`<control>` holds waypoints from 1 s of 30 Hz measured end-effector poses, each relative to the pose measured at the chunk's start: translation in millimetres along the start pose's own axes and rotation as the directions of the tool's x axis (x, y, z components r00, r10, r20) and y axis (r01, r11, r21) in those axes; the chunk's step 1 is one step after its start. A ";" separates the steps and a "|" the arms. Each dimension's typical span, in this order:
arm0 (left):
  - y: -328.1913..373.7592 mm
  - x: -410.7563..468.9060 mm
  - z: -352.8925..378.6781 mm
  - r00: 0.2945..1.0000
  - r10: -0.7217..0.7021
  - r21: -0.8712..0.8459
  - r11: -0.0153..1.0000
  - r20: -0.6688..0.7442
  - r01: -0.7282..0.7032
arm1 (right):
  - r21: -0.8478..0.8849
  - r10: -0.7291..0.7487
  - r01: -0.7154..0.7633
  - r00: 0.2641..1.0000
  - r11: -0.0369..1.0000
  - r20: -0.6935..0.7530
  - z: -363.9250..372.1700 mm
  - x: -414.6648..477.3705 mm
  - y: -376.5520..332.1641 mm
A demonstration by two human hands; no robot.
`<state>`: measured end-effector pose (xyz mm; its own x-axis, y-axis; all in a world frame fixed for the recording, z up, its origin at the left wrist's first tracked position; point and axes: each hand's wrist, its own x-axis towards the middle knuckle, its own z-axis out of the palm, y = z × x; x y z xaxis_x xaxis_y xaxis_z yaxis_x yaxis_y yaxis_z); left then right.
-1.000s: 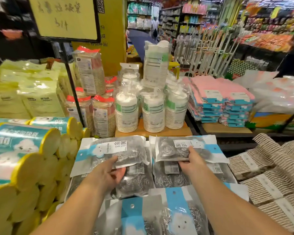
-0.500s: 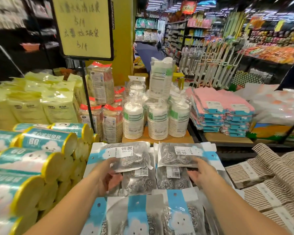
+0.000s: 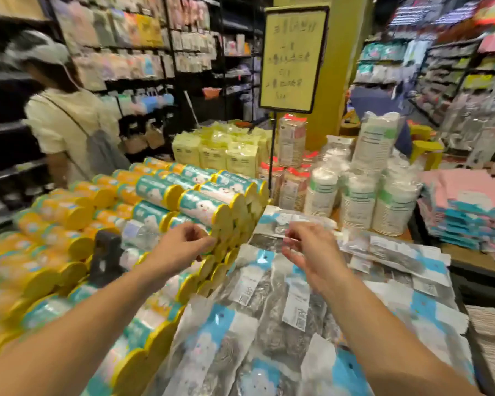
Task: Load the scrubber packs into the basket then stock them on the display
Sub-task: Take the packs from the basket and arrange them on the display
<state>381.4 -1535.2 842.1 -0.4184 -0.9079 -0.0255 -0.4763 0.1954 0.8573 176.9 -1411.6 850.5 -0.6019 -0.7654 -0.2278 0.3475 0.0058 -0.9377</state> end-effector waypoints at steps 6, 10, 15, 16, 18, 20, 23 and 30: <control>-93.8 -124.6 -112.0 0.967 -0.092 0.071 0.991 -0.236 0.112 | -0.265 0.090 0.014 0.922 0.964 0.377 124.2 -84.5 99.7; -184.4 -206.3 -177.0 0.903 -0.226 0.038 0.966 -0.365 0.257 | -0.411 0.168 0.085 0.823 0.908 0.543 194.2 -151.1 173.1; -305.3 -288.6 -232.0 0.807 -0.432 -0.047 0.890 -0.403 0.454 | -0.551 0.280 0.182 0.709 0.814 0.648 265.8 -221.6 280.6; -332.7 -301.5 -240.8 0.798 -0.454 -0.044 0.878 -0.397 0.478 | -0.573 0.317 0.167 0.695 0.802 0.645 278.3 -233.9 306.1; -389.7 -323.3 -256.0 0.785 -0.488 -0.027 0.855 -0.382 0.518 | -0.632 0.415 0.103 0.671 0.769 0.614 302.7 -256.1 360.5; -450.4 -338.9 -269.6 0.777 -0.532 -0.003 0.826 -0.336 0.564 | -0.696 0.503 0.019 0.678 0.717 0.537 322.9 -274.4 424.8; -548.2 -348.7 -286.3 0.769 -0.603 0.018 0.784 -0.213 0.620 | -0.783 0.615 -0.140 0.707 0.607 0.350 341.2 -297.8 536.3; -765.1 -344.4 -286.6 0.750 -0.662 0.288 0.721 0.017 0.630 | -0.732 0.748 -0.603 0.634 0.317 -0.198 325.5 -312.0 776.1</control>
<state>1111.6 -1478.4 342.4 -0.0121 -0.8035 -0.5952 -0.8296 -0.3242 0.4545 868.4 -1377.8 279.3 -0.2645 -0.3531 -0.8974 -0.0537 0.9345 -0.3519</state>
